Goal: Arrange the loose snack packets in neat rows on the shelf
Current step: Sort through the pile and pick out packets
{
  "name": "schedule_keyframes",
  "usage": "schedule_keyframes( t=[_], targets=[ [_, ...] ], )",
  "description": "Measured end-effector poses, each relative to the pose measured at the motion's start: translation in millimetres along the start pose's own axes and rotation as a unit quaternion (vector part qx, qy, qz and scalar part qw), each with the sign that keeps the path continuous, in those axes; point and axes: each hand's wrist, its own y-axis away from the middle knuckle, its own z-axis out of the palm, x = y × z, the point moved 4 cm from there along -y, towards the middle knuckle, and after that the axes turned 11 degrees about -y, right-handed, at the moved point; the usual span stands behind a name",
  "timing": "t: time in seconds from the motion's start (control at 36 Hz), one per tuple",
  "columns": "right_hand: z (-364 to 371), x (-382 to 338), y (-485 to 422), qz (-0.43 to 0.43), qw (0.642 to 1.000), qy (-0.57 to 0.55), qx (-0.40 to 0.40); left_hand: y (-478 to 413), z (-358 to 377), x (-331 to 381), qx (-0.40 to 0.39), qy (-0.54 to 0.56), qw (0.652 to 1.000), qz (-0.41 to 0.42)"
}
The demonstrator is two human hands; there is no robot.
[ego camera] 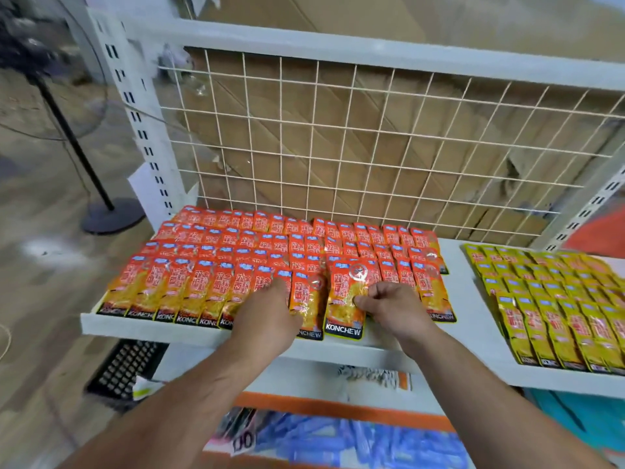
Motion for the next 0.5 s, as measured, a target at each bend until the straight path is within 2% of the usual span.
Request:
schedule_keyframes(
  t=[0.14,0.36,0.5],
  targets=[
    [9.9,-6.9,-7.2,-0.002,0.999,0.033,0.008,-0.2,-15.2,-3.4,0.05,-0.009,0.999,0.007],
    [24.7,-1.6,-12.7,0.008,0.995,0.103,-0.009,2.1,-19.4,-8.8,0.055,-0.006,0.998,0.009],
    [33.6,-5.8,-10.8,-0.014,0.962,0.274,-0.02,7.0,-17.4,-6.4,0.053,-0.011,0.999,0.003]
  ],
)
